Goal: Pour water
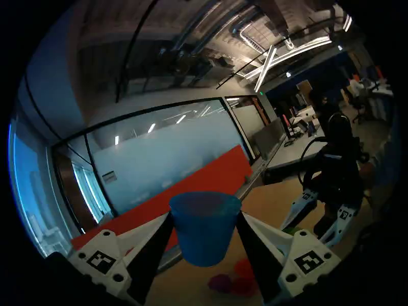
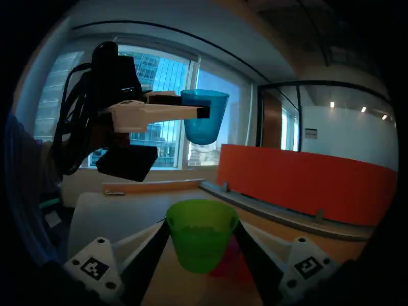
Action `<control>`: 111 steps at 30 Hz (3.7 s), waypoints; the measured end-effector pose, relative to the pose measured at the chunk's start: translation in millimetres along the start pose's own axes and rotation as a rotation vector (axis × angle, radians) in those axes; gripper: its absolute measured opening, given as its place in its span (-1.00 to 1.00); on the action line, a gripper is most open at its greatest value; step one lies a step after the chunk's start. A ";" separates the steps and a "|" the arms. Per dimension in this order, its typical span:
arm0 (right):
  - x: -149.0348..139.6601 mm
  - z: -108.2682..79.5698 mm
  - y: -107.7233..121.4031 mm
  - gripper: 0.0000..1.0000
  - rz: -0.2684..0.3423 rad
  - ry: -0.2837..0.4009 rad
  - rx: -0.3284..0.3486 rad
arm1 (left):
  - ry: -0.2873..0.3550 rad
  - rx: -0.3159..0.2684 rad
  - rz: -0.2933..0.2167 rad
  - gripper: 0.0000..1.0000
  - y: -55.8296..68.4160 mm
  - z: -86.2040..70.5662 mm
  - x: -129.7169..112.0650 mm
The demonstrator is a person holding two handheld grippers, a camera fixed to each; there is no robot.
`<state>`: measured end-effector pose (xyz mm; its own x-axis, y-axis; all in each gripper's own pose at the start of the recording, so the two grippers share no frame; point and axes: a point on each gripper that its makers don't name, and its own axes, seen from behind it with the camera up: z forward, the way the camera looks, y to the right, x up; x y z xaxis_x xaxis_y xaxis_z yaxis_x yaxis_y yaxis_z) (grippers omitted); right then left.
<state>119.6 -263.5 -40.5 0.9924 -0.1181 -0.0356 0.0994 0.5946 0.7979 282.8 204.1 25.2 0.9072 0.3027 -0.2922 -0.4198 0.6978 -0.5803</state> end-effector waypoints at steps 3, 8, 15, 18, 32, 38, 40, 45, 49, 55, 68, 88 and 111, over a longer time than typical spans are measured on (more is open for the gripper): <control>1.5 -0.2 0.0 0.81 0.000 0.002 -0.001 | -0.005 -0.011 -0.084 0.70 0.3 -0.7 -3.3; 4.0 -0.7 -0.9 0.80 -0.004 0.004 -0.002 | -0.006 -0.020 -0.188 0.70 -2.0 -1.2 -7.7; 5.9 -1.7 -1.2 0.81 -0.005 0.004 -0.003 | -0.012 -0.018 -0.259 0.69 -5.4 -1.2 -14.9; 5.9 -1.8 -1.5 0.81 -0.005 0.004 -0.003 | -0.006 -0.024 -0.288 0.69 -5.4 -2.1 -16.1; 4.4 -8.0 5.4 0.81 0.009 -0.012 -0.015 | -0.024 0.006 -0.342 0.70 -9.4 -15.5 -47.4; 4.0 -14.1 14.3 0.81 0.017 -0.016 -0.035 | -0.035 0.025 -0.351 0.70 -13.3 -24.3 -66.8; 4.4 -16.4 17.1 0.81 0.020 -0.018 -0.041 | -0.041 0.032 -0.354 0.70 -14.2 -27.4 -74.0; 3.4 -23.7 25.1 0.81 0.026 -0.027 -0.057 | -0.064 0.049 -0.369 0.70 -16.9 -35.3 -94.8; 2.0 -29.9 32.0 0.81 0.022 -0.036 -0.073 | -0.080 0.061 -0.377 0.71 -17.2 -40.3 -109.9; -0.4 -40.1 40.6 0.81 0.021 -0.051 -0.088 | -0.104 0.059 -0.382 0.71 -10.2 -46.9 -127.1; -1.8 -51.4 57.5 0.81 0.016 -0.066 -0.111 | -0.142 0.029 -0.388 0.71 7.6 -53.1 -153.3; -28.7 -44.7 56.4 0.82 0.008 -0.153 -0.063 | -0.246 -0.059 -0.390 0.72 35.9 -52.8 -197.9; -88.1 -38.5 58.0 0.82 0.064 -0.321 0.002 | -0.445 -0.195 -0.367 0.72 80.1 -53.8 -264.1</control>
<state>40.8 -188.0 -14.2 0.9228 -0.3257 0.2057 0.0375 0.6074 0.7935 8.0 145.1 15.0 0.9006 0.3367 0.2750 -0.0366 0.6890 -0.7238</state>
